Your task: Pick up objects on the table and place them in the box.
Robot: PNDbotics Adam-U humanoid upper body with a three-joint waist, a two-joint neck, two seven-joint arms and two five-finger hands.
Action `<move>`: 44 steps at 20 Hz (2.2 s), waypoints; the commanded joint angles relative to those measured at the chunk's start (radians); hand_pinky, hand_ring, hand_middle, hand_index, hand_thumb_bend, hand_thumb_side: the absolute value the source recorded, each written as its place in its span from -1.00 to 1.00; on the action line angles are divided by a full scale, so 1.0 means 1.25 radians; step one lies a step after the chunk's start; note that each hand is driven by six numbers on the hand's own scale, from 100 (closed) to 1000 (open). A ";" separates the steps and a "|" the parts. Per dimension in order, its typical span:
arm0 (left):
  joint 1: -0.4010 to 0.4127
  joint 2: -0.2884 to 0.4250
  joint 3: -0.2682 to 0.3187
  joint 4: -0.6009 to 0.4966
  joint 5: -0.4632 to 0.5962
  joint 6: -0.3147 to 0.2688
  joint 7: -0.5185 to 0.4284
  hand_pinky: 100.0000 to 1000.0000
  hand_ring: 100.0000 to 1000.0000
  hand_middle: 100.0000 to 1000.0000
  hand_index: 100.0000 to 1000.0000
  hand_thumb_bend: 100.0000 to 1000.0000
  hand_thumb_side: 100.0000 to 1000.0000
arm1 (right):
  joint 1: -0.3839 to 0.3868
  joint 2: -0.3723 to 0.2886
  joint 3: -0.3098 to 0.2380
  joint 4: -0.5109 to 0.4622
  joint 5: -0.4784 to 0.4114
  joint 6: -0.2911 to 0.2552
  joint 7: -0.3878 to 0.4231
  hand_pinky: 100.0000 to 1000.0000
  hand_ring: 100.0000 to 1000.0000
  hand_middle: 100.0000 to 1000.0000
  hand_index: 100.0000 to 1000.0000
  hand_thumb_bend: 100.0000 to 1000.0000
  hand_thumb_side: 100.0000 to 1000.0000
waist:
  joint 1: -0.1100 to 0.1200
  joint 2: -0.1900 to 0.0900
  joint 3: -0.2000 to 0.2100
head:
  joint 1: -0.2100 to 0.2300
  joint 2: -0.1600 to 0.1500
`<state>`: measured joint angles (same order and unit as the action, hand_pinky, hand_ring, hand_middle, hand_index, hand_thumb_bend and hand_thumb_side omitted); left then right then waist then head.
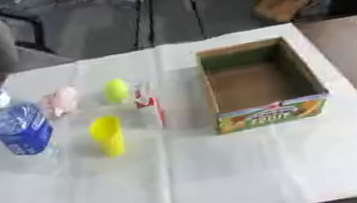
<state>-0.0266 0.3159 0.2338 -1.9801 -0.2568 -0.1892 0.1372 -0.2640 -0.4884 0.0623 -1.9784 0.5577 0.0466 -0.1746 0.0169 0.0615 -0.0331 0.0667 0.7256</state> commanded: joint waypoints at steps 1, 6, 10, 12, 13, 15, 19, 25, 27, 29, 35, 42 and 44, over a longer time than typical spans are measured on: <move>-0.004 0.010 0.007 -0.016 -0.004 0.002 -0.002 0.11 0.21 0.45 0.69 0.04 0.49 | -0.010 -0.010 -0.008 -0.017 -0.005 0.000 0.000 0.01 0.22 0.46 0.80 -1.00 -0.82 | 0.001 -0.007 -0.001 | 0.005 -0.005; -0.004 0.011 0.008 -0.016 -0.007 0.005 -0.003 0.11 0.21 0.45 0.69 0.05 0.48 | -0.009 -0.010 -0.008 -0.017 -0.005 0.000 0.000 0.02 0.22 0.46 0.80 -1.00 -0.83 | 0.002 -0.008 0.001 | 0.012 -0.005; -0.003 0.011 0.007 -0.016 -0.009 0.009 -0.006 0.12 0.21 0.45 0.69 0.05 0.48 | -0.009 -0.010 -0.008 -0.017 -0.004 0.000 0.001 0.01 0.22 0.46 0.80 -1.00 -0.83 | 0.002 -0.008 0.001 | 0.015 -0.002; -0.003 0.011 0.008 -0.016 -0.010 0.010 -0.006 0.12 0.21 0.45 0.69 0.05 0.48 | -0.009 -0.010 -0.007 -0.017 -0.004 0.000 0.002 0.02 0.22 0.46 0.80 -1.00 -0.83 | 0.002 -0.008 0.001 | 0.017 0.000; -0.003 0.011 0.008 -0.016 -0.011 0.010 -0.006 0.12 0.21 0.45 0.69 0.04 0.48 | -0.009 -0.010 -0.007 -0.017 -0.004 0.000 0.002 0.01 0.22 0.46 0.80 -1.00 -0.83 | 0.002 -0.008 0.001 | 0.017 0.001; -0.003 0.011 0.007 -0.016 -0.012 0.011 -0.008 0.12 0.21 0.45 0.69 0.04 0.48 | -0.009 -0.010 -0.008 -0.017 -0.004 0.000 0.002 0.01 0.22 0.46 0.80 -1.00 -0.82 | 0.002 -0.008 -0.001 | 0.017 0.006; -0.003 0.011 0.007 -0.016 -0.014 0.013 -0.010 0.12 0.20 0.45 0.69 0.03 0.49 | -0.008 -0.010 -0.007 -0.017 -0.005 0.001 0.001 0.01 0.22 0.46 0.80 -1.00 -0.78 | 0.003 -0.003 0.000 | 0.018 0.017; -0.010 0.010 0.010 -0.016 -0.020 0.014 -0.011 0.12 0.20 0.44 0.70 0.04 0.48 | -0.014 -0.007 -0.010 -0.017 -0.004 0.001 -0.007 0.00 0.21 0.45 0.81 -1.00 -0.68 | 0.007 0.023 0.007 | 0.017 0.013; -0.013 0.010 0.012 -0.016 -0.027 0.021 -0.012 0.11 0.21 0.44 0.69 0.06 0.47 | -0.016 -0.005 -0.010 -0.017 -0.004 0.001 -0.012 0.00 0.21 0.45 0.81 -1.00 -0.63 | 0.008 0.035 0.011 | 0.016 0.011; -0.021 0.014 0.019 -0.016 -0.039 0.036 -0.011 0.11 0.23 0.44 0.70 0.14 0.41 | -0.018 -0.004 -0.011 -0.017 -0.004 0.001 -0.015 0.00 0.21 0.45 0.82 -1.00 -0.58 | 0.007 0.047 0.017 | 0.015 0.009; -0.051 0.023 0.052 -0.015 -0.074 0.146 0.045 0.12 0.29 0.47 0.73 0.31 0.32 | -0.019 0.000 -0.011 -0.017 -0.005 0.002 -0.021 -0.01 0.20 0.45 0.82 -1.00 -0.50 | 0.008 0.065 0.022 | 0.012 0.007; -0.073 0.037 0.085 0.014 -0.099 0.271 0.157 0.13 0.32 0.48 0.75 0.44 0.36 | -0.017 -0.001 -0.011 -0.017 -0.006 0.003 -0.023 -0.01 0.20 0.45 0.82 -1.00 -0.49 | 0.010 0.066 0.021 | 0.007 -0.002; -0.082 0.050 0.085 0.064 -0.096 0.288 0.150 0.12 0.31 0.48 0.75 0.46 0.37 | -0.017 -0.001 -0.011 -0.017 -0.006 0.002 -0.022 -0.01 0.20 0.45 0.82 -1.00 -0.48 | 0.011 0.064 0.021 | 0.006 -0.004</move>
<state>-0.1185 0.3397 0.3284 -1.9134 -0.3740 0.1531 0.3206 -0.2729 -0.4789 0.0591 -1.9784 0.5576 0.0495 -0.1989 0.0312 0.1542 -0.0065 0.0753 0.7312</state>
